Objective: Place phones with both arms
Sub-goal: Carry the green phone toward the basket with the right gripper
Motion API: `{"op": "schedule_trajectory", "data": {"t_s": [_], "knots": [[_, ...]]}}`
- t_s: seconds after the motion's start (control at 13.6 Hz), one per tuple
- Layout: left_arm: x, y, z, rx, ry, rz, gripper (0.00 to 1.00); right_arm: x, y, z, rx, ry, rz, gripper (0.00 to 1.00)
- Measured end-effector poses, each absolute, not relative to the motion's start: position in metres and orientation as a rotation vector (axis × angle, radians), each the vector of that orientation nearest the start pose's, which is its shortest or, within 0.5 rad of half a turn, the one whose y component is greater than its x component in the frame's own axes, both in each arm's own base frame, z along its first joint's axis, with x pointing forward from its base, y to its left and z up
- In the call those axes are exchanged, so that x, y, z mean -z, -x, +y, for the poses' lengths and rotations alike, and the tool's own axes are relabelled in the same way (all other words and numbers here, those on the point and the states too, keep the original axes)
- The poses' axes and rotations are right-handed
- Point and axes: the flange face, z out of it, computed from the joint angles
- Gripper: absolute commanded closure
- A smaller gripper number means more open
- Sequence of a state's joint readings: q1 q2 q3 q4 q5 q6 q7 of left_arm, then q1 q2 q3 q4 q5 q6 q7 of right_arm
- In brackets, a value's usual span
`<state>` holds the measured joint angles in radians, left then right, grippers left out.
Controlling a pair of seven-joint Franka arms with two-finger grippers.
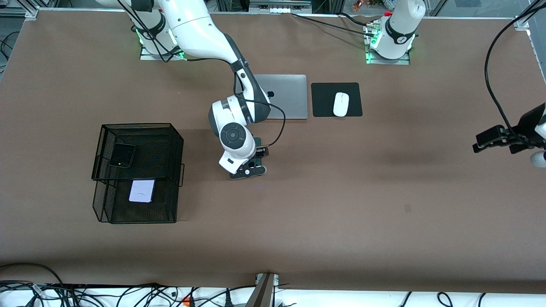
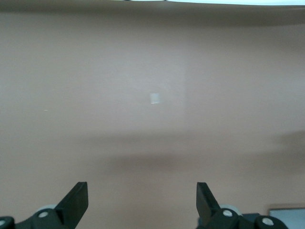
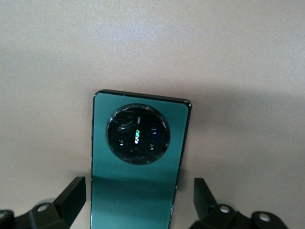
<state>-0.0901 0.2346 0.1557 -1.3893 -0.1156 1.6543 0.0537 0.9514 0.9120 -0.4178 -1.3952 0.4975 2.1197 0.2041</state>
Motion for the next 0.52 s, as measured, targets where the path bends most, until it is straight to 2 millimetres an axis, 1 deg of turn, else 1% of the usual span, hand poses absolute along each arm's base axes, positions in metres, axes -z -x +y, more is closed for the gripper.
{"op": "schedule_trajectory", "data": {"t_s": [0.22, 0.44, 0.52], "knots": [[-0.587, -0.624, -0.007, 0.059, 3.253, -0.056, 0.0, -0.175, -0.57, 0.434, -0.185, 3.094, -0.278, 0.0], [-0.592, -0.613, -0.022, 0.054, 3.26, -0.031, 0.0, -0.169, -0.568, 0.437, -0.177, 3.099, -0.287, 0.01], [-0.596, -0.608, -0.026, 0.058, 3.258, -0.022, 0.0, -0.167, -0.567, 0.438, -0.173, 3.1, -0.29, 0.05]]}}
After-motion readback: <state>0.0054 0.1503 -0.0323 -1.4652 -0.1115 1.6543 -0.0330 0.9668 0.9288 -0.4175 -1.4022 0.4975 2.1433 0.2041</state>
